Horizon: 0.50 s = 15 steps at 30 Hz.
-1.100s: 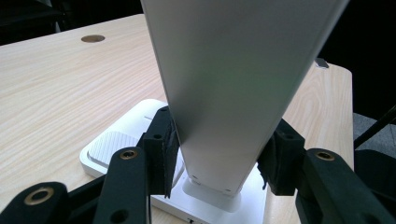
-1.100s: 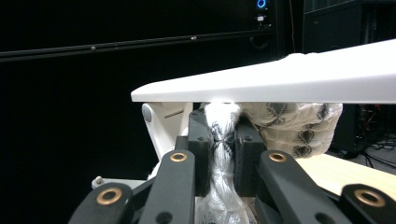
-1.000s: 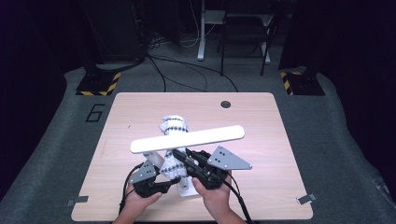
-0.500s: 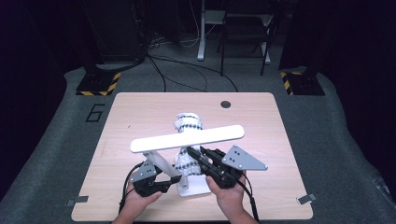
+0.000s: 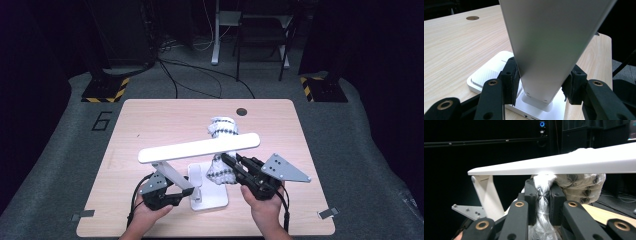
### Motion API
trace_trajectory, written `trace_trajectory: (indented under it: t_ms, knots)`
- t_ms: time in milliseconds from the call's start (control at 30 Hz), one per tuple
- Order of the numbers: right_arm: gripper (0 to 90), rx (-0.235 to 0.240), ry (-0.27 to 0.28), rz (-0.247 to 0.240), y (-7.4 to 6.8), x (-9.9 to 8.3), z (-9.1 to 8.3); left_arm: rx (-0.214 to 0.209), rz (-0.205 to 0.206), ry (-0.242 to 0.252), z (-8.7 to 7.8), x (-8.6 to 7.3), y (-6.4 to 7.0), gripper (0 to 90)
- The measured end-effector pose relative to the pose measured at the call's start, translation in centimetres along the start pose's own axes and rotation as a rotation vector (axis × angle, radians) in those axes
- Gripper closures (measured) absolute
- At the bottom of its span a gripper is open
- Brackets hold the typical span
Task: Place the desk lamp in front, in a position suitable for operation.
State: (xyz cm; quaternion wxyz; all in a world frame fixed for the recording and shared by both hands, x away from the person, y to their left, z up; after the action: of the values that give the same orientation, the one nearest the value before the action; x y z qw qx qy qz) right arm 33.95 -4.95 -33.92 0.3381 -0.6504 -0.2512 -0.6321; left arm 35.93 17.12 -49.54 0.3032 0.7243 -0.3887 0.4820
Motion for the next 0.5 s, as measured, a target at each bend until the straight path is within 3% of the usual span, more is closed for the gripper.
trace_trajectory:
  t_ms: [200, 500]
  knots:
    - [80.2, -0.027, -0.006, -0.003, 1.3, 0.5, -1.3, -0.004, 0.004, -0.005, 0.0, 0.0, 0.0, 53.5]
    - [80.1, -0.058, 0.016, 0.034, 3.0, 1.2, -3.2, 0.013, -0.001, -0.004, -0.1, 0.0, -0.1, 53.5]
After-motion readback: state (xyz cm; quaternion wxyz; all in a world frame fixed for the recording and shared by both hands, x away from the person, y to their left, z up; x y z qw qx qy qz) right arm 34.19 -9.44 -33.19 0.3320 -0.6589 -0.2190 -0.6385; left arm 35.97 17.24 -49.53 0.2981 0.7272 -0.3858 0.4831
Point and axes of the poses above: each handheld gripper's, and its own axes: z roughly forward along the jaws, x roughly out of its top, y roughly to its right, the point moved 6 cm from there along z, roughly forward along the jaws, and after that the axes turned 1 degree about z, right-handed, at the moved point
